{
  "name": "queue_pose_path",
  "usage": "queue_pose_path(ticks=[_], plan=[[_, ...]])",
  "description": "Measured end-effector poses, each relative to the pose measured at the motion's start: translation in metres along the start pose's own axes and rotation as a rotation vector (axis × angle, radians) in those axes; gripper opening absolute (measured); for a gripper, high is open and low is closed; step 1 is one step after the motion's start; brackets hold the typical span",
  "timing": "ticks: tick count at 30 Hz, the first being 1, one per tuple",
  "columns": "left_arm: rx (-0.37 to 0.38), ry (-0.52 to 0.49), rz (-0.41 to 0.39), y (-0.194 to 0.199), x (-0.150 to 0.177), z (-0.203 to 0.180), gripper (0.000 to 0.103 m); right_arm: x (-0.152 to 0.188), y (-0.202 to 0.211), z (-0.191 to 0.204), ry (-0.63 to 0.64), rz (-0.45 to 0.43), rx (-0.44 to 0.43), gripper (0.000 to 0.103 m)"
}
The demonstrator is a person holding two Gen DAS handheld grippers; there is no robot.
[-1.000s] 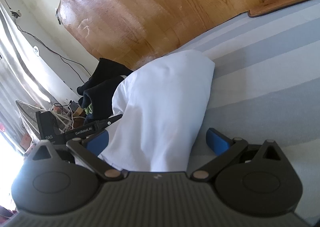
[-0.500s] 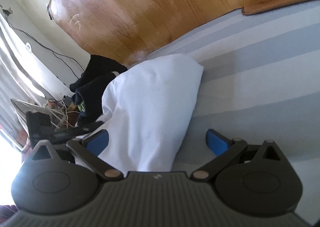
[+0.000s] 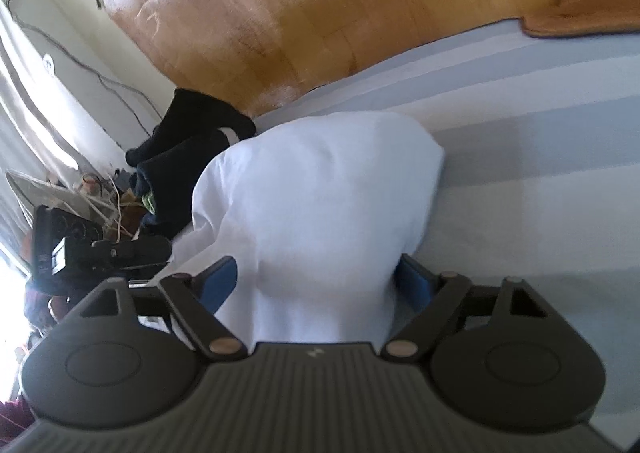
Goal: Fold small clothes
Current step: 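Push the folded T-shirt along the bed toward the brown cushion with both grippers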
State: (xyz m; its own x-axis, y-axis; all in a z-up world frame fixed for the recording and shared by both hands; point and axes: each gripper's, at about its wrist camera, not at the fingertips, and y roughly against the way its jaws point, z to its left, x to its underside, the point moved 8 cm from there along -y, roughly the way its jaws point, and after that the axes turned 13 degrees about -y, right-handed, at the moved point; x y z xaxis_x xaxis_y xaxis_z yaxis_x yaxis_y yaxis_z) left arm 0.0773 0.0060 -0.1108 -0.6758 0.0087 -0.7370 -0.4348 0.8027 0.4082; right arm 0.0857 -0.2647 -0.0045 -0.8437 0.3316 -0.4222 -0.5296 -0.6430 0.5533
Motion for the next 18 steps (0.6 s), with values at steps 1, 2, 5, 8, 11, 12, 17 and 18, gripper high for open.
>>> queue_pose_path(ticks=[1, 2, 5, 8, 11, 12, 17, 18], plan=[[-0.009, -0.018, -0.010, -0.002, 0.001, -0.003, 0.103, -0.001, -0.002, 0.000, 0.004, -0.006, 0.003, 0.077], [-0.011, -0.024, -0.018, -0.002, 0.002, -0.004, 0.103, -0.001, -0.003, 0.000, 0.009, -0.015, 0.003, 0.069], [-0.004, -0.021, -0.026, 0.000, 0.002, -0.003, 0.102, -0.006, -0.002, -0.003, 0.004, -0.032, -0.025, 0.050], [-0.058, -0.009, -0.008, -0.004, 0.000, 0.001, 0.068, -0.011, 0.003, -0.002, 0.023, -0.061, -0.049, 0.041], [-0.061, 0.020, 0.004, -0.014, -0.012, -0.004, 0.057, -0.023, 0.014, 0.004, 0.078, -0.112, -0.059, 0.036], [-0.061, 0.008, 0.000, -0.019, -0.019, -0.010, 0.054, -0.031, 0.020, 0.003, 0.092, -0.134, -0.060, 0.034], [-0.046, -0.103, -0.009, -0.065, -0.067, -0.053, 0.053, -0.083, 0.056, -0.021, 0.105, -0.247, -0.049, 0.034], [-0.047, -0.129, -0.006, -0.079, -0.079, -0.063, 0.053, -0.094, 0.064, -0.028, 0.106, -0.273, -0.040, 0.034]])
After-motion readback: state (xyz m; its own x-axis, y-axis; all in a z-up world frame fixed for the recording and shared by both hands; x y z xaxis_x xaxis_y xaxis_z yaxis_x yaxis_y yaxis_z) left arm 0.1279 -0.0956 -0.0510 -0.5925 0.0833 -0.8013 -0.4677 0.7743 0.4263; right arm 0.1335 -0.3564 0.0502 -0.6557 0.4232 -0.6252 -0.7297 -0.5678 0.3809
